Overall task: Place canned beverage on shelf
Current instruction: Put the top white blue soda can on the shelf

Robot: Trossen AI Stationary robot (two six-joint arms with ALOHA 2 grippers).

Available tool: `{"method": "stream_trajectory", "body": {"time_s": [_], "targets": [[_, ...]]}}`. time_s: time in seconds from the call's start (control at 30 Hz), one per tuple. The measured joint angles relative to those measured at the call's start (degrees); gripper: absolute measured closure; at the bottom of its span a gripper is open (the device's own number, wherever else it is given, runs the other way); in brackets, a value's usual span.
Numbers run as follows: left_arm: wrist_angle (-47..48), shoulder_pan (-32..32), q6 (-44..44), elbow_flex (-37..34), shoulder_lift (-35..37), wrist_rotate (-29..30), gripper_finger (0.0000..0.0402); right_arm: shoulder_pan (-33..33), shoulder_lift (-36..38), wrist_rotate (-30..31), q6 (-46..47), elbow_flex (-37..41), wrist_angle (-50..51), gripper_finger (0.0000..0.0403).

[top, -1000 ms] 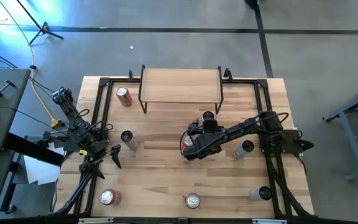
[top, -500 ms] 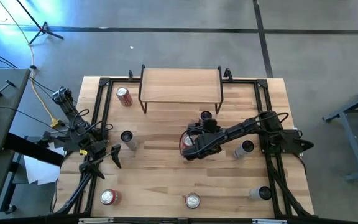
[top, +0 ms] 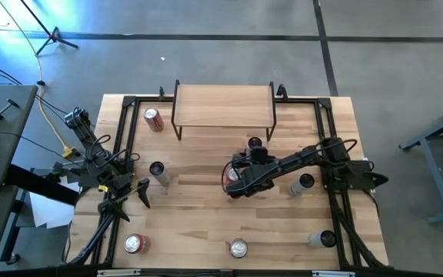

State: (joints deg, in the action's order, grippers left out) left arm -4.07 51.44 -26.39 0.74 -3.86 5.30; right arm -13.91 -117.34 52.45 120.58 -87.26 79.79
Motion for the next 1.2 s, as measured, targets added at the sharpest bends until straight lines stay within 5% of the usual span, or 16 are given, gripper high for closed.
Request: {"method": "stream_trajectory", "body": {"time_s": [0.13,0.37,1.2], "targets": [[0.02,0.01,0.0,-0.01,0.0,0.0,0.0041,0.0,0.0,0.11,1.13,0.0,0.35,0.001],[0.02,0.02,0.0,0.01,0.0,0.0,0.0041,0.32,0.0,5.83,2.4,0.0,1.81,0.0007],[0.0,0.0,0.0,-0.01,0.0,0.0,0.0041,4.28,0.0,5.33,-0.14,0.0,2.05,0.0004]]}}
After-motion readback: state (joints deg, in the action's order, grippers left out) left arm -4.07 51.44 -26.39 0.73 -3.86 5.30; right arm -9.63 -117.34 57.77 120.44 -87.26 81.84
